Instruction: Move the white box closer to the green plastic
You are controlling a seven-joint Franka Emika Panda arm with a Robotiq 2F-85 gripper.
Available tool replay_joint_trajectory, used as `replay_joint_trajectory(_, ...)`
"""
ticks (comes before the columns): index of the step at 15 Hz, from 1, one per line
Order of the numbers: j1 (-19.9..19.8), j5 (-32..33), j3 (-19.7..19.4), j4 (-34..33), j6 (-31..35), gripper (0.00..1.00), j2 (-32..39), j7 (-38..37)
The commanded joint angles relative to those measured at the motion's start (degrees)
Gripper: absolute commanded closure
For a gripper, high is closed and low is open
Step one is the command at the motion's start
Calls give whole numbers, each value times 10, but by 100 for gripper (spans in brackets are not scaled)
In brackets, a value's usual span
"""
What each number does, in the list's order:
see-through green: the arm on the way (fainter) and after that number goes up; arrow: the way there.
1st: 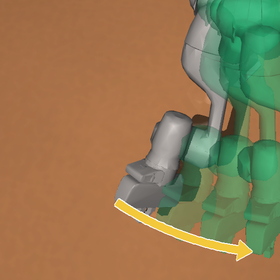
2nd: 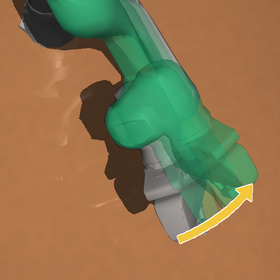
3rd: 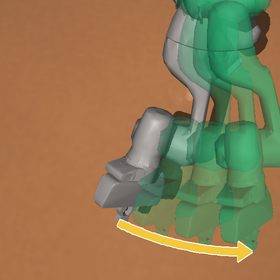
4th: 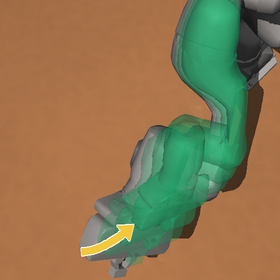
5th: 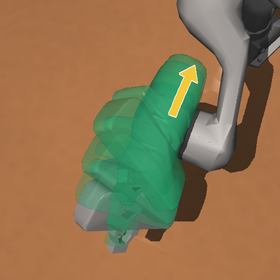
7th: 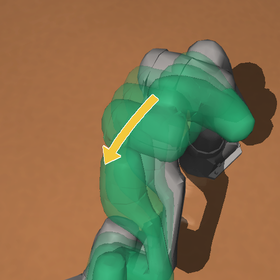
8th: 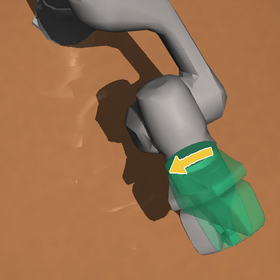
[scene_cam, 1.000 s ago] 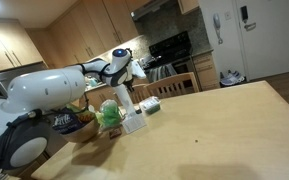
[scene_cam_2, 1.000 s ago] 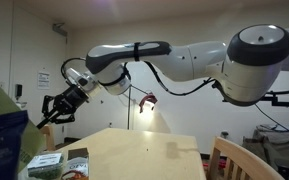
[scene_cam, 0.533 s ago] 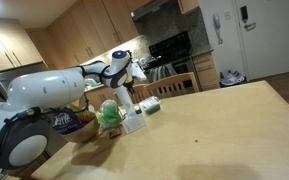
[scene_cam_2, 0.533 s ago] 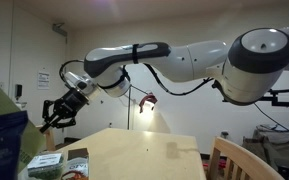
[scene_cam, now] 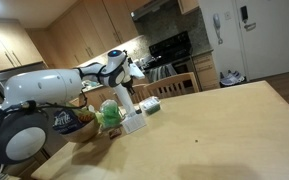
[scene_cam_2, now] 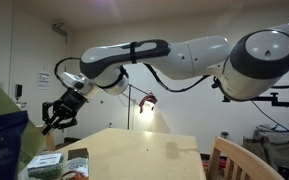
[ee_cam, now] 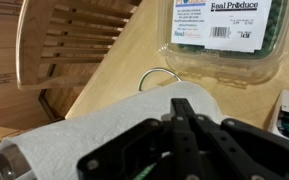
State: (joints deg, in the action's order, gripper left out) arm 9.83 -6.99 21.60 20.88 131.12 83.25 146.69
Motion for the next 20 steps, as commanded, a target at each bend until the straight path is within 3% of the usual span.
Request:
replay_joint_trajectory(1,2,-29,-9,1,-5,99,-2,11)
replay_joint_trajectory(5,-3,-29,18,0,-11,100,0,26)
replay_joint_trajectory(9,6,-7,-69,0,26,100,-4,-99)
replay_joint_trajectory(13,13,29,-125,0,78,100,-4,-201)
replay_joint_trajectory(14,16,37,-134,0,96,97,-3,-222)
replay_joint_trajectory(15,20,53,-154,0,122,77,-1,-260)
replay_joint_trajectory(16,25,69,-174,0,143,98,1,-297)
replay_joint_trajectory(19,40,129,-244,0,190,99,4,-430)
replay_joint_trajectory(20,48,141,-284,0,200,100,6,-478)
